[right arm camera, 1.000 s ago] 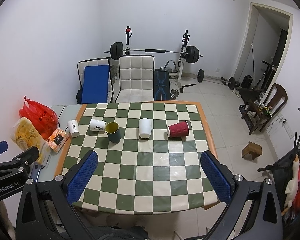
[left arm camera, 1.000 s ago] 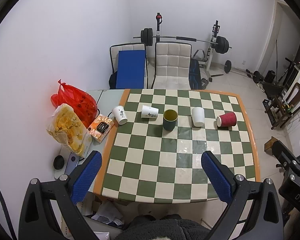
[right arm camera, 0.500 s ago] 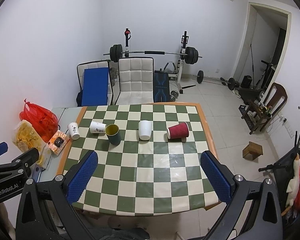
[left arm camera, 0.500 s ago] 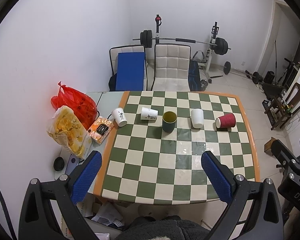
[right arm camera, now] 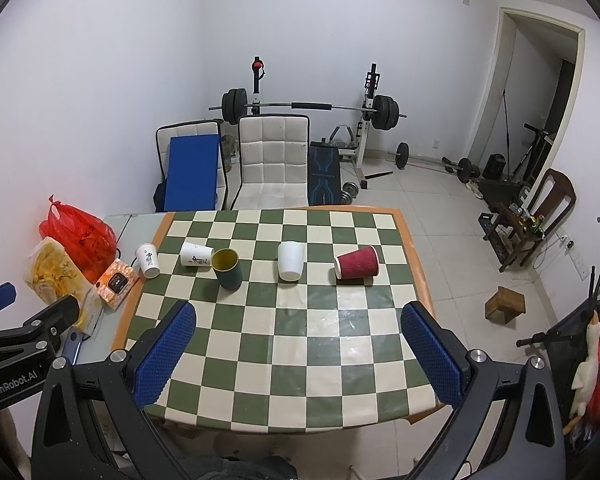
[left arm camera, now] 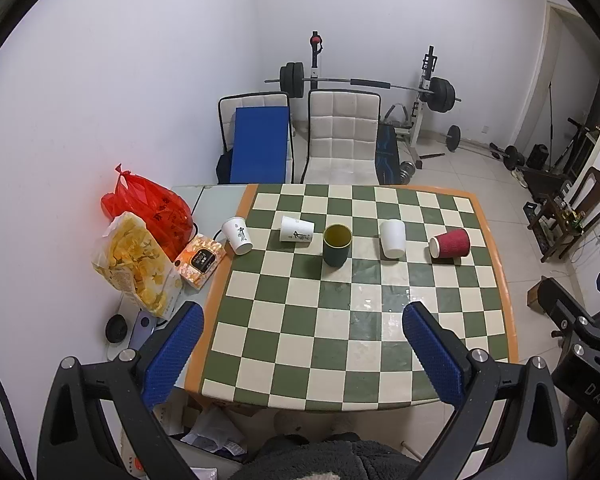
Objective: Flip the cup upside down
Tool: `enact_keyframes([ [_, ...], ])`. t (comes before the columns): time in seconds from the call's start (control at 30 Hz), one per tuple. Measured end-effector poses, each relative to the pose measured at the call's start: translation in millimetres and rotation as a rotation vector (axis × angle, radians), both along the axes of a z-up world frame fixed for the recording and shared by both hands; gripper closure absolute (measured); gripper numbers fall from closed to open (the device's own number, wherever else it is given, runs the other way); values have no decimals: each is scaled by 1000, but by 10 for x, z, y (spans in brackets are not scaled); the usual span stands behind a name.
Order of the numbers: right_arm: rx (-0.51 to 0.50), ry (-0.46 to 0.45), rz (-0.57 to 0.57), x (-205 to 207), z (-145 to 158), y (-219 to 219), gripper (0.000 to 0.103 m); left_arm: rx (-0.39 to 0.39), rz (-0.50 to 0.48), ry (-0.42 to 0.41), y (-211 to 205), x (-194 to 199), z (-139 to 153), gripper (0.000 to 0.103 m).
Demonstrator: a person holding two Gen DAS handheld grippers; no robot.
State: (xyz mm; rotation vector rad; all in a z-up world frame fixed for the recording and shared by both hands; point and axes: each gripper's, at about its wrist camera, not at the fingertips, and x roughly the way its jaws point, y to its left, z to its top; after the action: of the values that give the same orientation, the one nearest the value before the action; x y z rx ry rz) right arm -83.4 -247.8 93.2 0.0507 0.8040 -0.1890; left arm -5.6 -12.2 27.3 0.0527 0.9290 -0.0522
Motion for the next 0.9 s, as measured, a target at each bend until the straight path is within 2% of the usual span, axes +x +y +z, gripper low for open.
enact_keyframes([
  [0.2, 15, 4, 6, 17, -18, -44, 0, 5, 6, -4, -13, 7, 5, 1],
  [0.4, 34, 22, 18, 138, -165, -119, 0, 17, 70, -26, 28, 196, -78, 1],
  [0.67, 51, 108, 98, 649, -718, -115, 0, 68, 196, -25, 205, 494, -477, 1],
  [0.77, 43, 134, 143, 865, -921, -11, 0, 91, 226, -19, 300, 593, -646, 1],
  [0.9, 41, 177, 188, 1155, -1178, 219, 0, 82, 262, 22, 523, 786, -859, 1],
])
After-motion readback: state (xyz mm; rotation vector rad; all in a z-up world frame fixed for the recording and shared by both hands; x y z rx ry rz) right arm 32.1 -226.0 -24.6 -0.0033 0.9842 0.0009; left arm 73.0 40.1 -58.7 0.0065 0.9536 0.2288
